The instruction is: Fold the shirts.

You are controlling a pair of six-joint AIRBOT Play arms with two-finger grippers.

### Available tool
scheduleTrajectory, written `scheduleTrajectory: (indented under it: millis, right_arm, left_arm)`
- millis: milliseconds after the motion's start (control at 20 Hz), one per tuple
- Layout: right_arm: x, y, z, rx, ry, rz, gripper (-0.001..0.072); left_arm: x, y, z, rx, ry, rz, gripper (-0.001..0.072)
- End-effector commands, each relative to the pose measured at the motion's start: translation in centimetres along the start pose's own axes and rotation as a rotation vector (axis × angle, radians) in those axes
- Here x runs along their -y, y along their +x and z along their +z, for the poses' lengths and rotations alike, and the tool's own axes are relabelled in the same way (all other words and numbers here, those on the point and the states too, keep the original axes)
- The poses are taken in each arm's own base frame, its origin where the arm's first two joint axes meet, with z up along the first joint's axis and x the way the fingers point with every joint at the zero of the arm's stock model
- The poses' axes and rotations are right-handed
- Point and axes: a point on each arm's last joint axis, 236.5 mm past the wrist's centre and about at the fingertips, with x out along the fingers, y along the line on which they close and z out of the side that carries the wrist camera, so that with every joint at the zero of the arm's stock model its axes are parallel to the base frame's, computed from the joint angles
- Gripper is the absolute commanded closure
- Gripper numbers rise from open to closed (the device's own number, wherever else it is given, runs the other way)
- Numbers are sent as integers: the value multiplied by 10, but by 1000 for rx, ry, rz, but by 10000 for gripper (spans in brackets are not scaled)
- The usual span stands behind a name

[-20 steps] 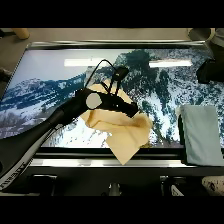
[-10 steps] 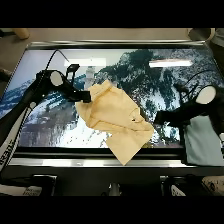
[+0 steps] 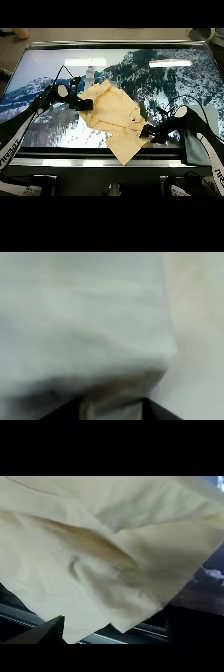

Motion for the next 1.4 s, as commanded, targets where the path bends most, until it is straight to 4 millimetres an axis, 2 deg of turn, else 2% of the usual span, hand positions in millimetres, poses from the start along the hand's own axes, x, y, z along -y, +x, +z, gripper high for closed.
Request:
scheduleTrajectory:
  millis: [0, 50, 100, 150, 200, 250, 300, 400, 450, 500, 550, 600, 650, 700, 750, 800, 850, 900, 950, 1000, 1050, 1150, 1250, 1350]
  right_arm:
    - [2, 26, -4, -32, 37, 58, 27]
    - [-1, 31, -3, -31, 46, 83, 29]
    - [-5, 34, 0, -21, 47, 109, 50]
    - [-9, 36, 4, -9, 45, 134, 101]
    - [-14, 36, 8, 6, 45, 156, 255]
    - [-18, 35, 12, 23, 45, 173, 542]
    - [-23, 34, 15, 33, 45, 192, 686]
    - [-41, 16, 18, 40, -75, 224, 687]
    - [-55, -5, 22, 66, -156, 232, 688]
    - [-72, -34, 30, 119, -238, 229, 688]
    - [-92, -72, 38, 204, -337, 212, 687]
    - [-121, -123, 43, 330, -453, 195, 687]
    - [-151, -184, 42, 493, -574, 160, 686]
    - [-177, -246, 32, 673, -679, 116, 686]
    - [-200, -314, 13, 890, -771, 47, 686]
    - [-216, -378, -11, 1112, -818, -17, 686]
    - [-224, -439, -44, 1332, -812, -60, 686]
    - [-227, -484, -77, 1510, -783, -74, 686]
    - [-227, -517, -112, 1658, -758, -65, 686]
    - [-226, -534, -136, 1743, -745, -55, 686]
    - [-223, -540, -153, 1777, -732, -48, 686]
    - [-216, -535, -159, 1758, -704, -53, 686]
    - [-207, -526, -145, 1707, -684, -98, 686]
    - [-195, -515, -117, 1632, -648, -165, 686]
  left_arm:
    - [0, 9, 2, 9, -14, -10, 578]
    - [-1, 8, 3, 11, -6, -10, 674]
    - [-1, 5, 3, 11, 22, -11, 685]
    - [0, 1, 5, 17, 53, -12, 686]
    - [2, -6, 7, 34, 83, -12, 686]
    - [5, -16, 11, 58, 112, -12, 687]
    - [9, -30, 16, 94, 146, -9, 687]
    - [14, -74, 31, 206, 205, 21, 688]
    - [18, -104, 40, 283, 238, 38, 688]
    - [23, -144, 49, 378, 279, 60, 688]
    - [32, -188, 57, 481, 314, 73, 688]
    - [44, -243, 63, 610, 340, 76, 688]
    - [58, -307, 65, 762, 348, 68, 688]
    - [70, -372, 62, 918, 338, 48, 688]
    - [79, -437, 51, 1080, 325, 25, 688]
    - [84, -503, 32, 1244, 305, 0, 688]
    - [84, -556, 8, 1380, 282, -21, 688]
    - [82, -593, -16, 1475, 256, -46, 688]
    - [79, -614, -36, 1528, 226, -75, 688]
    - [76, -626, -52, 1552, 207, -101, 688]
    - [75, -632, -63, 1562, 197, -114, 688]
    - [70, -631, -66, 1553, 196, -93, 687]
    - [58, -607, -51, 1475, 188, -3, 688]
    - [39, -556, -27, 1312, 156, 99, 688]
